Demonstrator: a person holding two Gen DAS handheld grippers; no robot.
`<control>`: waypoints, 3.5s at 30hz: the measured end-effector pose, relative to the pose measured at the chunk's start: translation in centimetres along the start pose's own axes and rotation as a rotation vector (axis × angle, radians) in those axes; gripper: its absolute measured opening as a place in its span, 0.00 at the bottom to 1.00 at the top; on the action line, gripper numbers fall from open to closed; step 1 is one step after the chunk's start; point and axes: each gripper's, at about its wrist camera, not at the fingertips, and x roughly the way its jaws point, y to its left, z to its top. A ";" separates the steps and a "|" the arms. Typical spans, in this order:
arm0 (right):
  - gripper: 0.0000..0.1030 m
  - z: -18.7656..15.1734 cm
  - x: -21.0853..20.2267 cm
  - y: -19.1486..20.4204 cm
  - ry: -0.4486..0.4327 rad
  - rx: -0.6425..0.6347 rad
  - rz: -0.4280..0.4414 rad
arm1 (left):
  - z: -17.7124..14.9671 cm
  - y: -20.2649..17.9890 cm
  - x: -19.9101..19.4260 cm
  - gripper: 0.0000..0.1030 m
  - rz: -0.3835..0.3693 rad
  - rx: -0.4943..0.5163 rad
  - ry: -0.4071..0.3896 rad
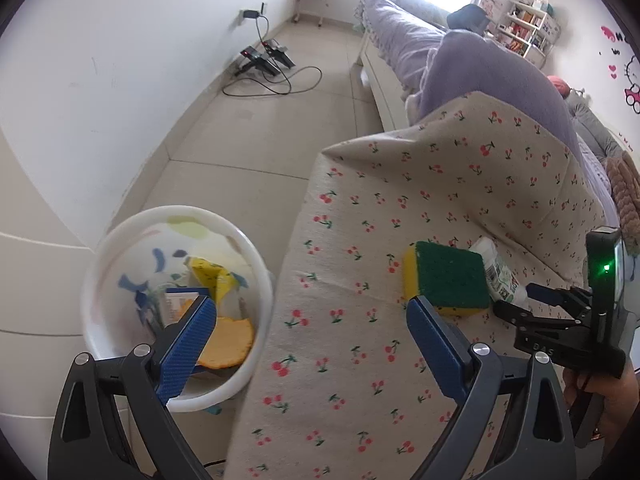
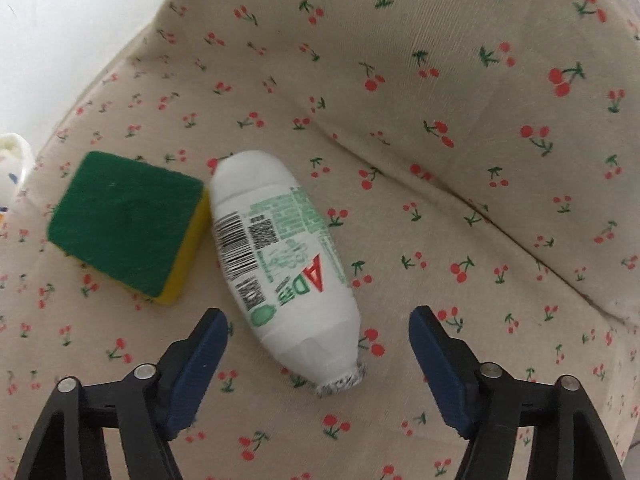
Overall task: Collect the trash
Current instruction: 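Move both tools back to the bench and grasp the white bottle with the right tool, then grasp the green-and-yellow sponge with the left tool and lift it, then carry the sponge and bottle over the wastebasket with both tools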
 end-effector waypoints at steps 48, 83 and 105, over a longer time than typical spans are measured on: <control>0.49 -7.2 -13.0 -6.7 -0.187 0.147 0.043 | -0.2 -8.7 2.4 0.20 -0.243 0.066 -0.001; 0.50 -5.5 -20.6 3.8 -0.436 0.100 0.123 | -1.4 1.2 -11.3 0.20 -0.176 0.048 -0.243; 0.50 -2.7 -19.3 12.7 -0.423 0.005 0.218 | -2.8 10.5 -13.4 0.20 -0.045 -0.053 -0.279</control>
